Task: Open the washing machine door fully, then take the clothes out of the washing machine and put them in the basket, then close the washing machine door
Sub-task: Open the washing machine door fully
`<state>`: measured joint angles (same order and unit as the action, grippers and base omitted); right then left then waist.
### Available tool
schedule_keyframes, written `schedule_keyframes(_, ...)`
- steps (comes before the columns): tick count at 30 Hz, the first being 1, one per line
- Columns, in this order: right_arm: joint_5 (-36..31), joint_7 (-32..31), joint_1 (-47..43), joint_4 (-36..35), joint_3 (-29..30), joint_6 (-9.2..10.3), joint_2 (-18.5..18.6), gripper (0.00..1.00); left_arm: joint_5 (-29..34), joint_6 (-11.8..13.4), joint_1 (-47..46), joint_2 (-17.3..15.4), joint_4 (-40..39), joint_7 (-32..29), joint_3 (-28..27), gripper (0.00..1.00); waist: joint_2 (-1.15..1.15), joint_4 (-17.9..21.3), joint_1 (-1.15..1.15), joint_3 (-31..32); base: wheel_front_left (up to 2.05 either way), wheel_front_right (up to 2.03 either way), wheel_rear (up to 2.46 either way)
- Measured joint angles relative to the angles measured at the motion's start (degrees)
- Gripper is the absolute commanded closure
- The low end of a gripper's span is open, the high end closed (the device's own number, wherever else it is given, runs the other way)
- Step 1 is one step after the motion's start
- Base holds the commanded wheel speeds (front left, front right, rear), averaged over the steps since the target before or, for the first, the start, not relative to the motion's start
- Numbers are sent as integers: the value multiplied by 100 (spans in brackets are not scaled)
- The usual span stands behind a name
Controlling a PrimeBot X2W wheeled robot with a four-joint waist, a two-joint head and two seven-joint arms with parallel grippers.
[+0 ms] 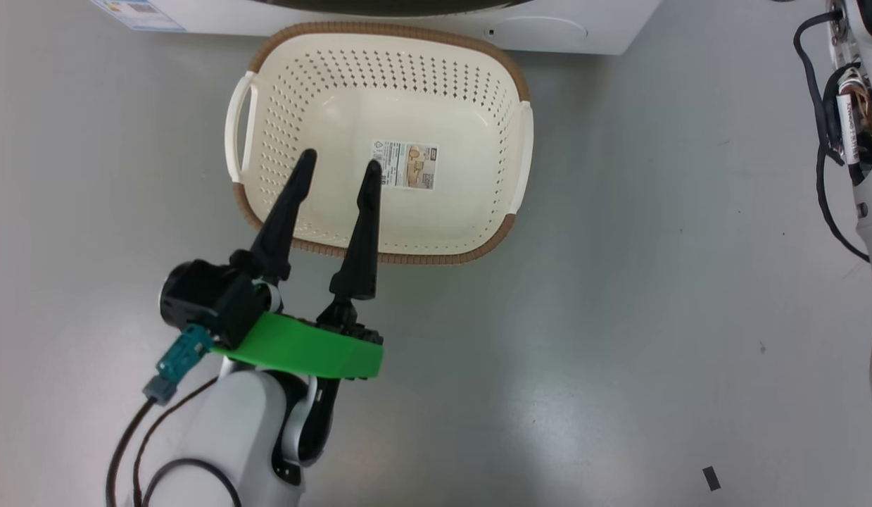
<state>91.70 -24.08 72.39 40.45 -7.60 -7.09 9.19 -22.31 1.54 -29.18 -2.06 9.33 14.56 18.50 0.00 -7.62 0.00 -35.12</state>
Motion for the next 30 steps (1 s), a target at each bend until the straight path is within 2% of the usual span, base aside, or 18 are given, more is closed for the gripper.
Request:
schedule_keyframes(11, -24, -318, 161, 89, -204, 7, -10, 100, -7, -1, -78, 4, 34, 0, -3, 0, 0, 83, 0, -53, 0, 0, 0)
schedule_keyframes(30, -207, -545, -364, -613, -450, 5, -55, 100, -7, -1, -152, 5, 108, 0, -60, 0, 0, 299, 0, 141, 0, 0, 0)
